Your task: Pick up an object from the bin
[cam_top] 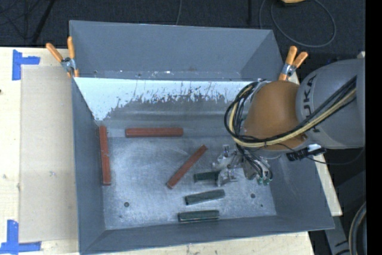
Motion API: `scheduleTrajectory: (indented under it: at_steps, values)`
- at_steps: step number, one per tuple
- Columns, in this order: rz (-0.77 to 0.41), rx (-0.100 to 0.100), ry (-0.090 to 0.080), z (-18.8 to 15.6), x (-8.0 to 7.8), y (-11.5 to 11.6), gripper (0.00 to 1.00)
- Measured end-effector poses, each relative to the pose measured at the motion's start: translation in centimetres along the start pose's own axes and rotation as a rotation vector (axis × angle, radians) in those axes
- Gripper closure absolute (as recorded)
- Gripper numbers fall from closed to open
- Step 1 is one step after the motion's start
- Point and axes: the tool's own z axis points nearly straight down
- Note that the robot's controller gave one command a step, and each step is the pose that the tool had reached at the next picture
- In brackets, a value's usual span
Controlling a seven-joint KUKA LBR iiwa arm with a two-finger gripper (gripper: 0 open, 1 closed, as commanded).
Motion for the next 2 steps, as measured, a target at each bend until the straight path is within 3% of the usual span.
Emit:
scheduleTrajectory:
  at_steps: [1,2]
  values:
    - [-0.001,0.000,0.000,0.0,0.0,0.0,1.00]
    - [-0.307,-0.006,0.023,-14.9,-1.9,0.2,1.00]
